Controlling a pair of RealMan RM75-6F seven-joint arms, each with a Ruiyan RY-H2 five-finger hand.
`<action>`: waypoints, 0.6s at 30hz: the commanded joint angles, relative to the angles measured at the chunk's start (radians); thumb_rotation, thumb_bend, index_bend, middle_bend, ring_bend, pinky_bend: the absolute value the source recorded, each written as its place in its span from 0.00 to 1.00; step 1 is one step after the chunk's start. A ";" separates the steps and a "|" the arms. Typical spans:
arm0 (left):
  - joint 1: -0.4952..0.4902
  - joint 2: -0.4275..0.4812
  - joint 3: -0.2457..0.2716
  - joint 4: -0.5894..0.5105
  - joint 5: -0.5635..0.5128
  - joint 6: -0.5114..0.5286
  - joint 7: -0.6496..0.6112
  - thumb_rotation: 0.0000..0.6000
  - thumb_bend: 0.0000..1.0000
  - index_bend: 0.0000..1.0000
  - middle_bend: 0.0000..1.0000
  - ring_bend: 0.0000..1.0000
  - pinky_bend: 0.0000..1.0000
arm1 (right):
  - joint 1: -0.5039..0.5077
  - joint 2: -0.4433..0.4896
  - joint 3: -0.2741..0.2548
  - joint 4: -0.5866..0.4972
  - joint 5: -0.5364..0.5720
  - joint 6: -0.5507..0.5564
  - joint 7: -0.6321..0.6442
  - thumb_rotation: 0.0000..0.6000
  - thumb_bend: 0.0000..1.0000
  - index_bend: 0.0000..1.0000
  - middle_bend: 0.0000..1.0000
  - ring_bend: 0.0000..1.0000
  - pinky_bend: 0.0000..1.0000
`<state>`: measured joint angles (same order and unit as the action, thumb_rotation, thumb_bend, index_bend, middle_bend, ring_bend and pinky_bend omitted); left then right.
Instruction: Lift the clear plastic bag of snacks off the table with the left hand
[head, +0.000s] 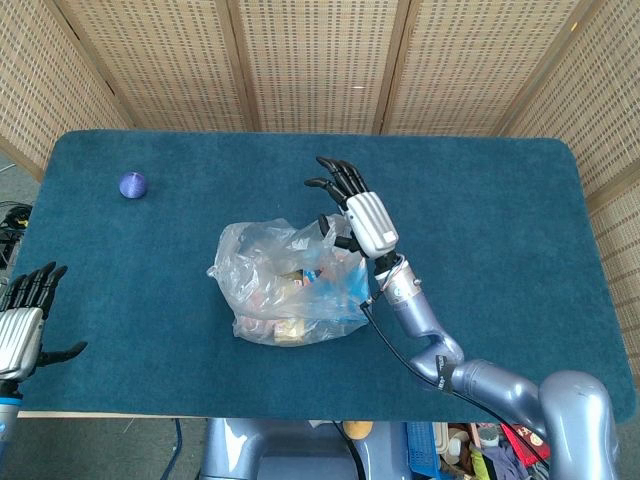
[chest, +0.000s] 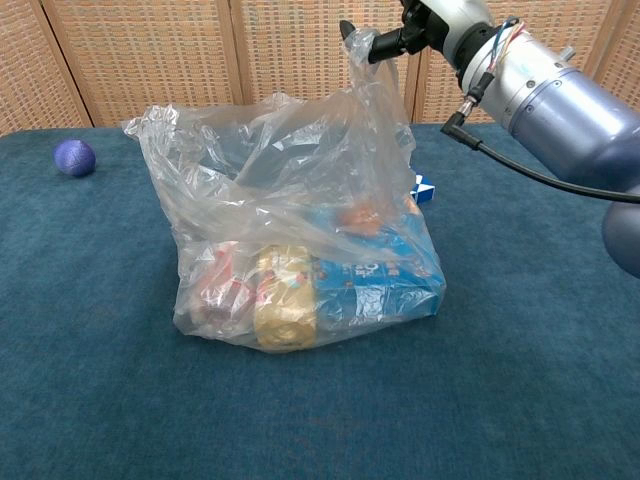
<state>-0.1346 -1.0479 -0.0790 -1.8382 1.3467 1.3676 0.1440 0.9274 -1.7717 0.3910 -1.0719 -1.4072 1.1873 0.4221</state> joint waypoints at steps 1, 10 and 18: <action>-0.055 0.047 0.003 -0.029 0.051 -0.118 -0.204 1.00 0.14 0.00 0.00 0.00 0.00 | -0.011 0.020 -0.011 -0.021 -0.003 0.000 -0.013 1.00 0.65 0.24 0.08 0.00 0.00; -0.264 0.167 -0.015 0.017 0.243 -0.417 -0.935 1.00 0.18 0.00 0.00 0.00 0.00 | -0.027 0.065 -0.020 -0.093 0.007 -0.002 -0.066 1.00 0.65 0.25 0.09 0.00 0.00; -0.430 0.136 0.037 0.110 0.399 -0.521 -1.340 1.00 0.24 0.00 0.00 0.00 0.00 | -0.024 0.079 -0.011 -0.122 0.027 -0.013 -0.089 1.00 0.65 0.26 0.09 0.00 0.00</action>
<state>-0.4524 -0.9213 -0.0694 -1.7851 1.6392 0.9412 -1.0193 0.9030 -1.6934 0.3790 -1.1936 -1.3815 1.1755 0.3337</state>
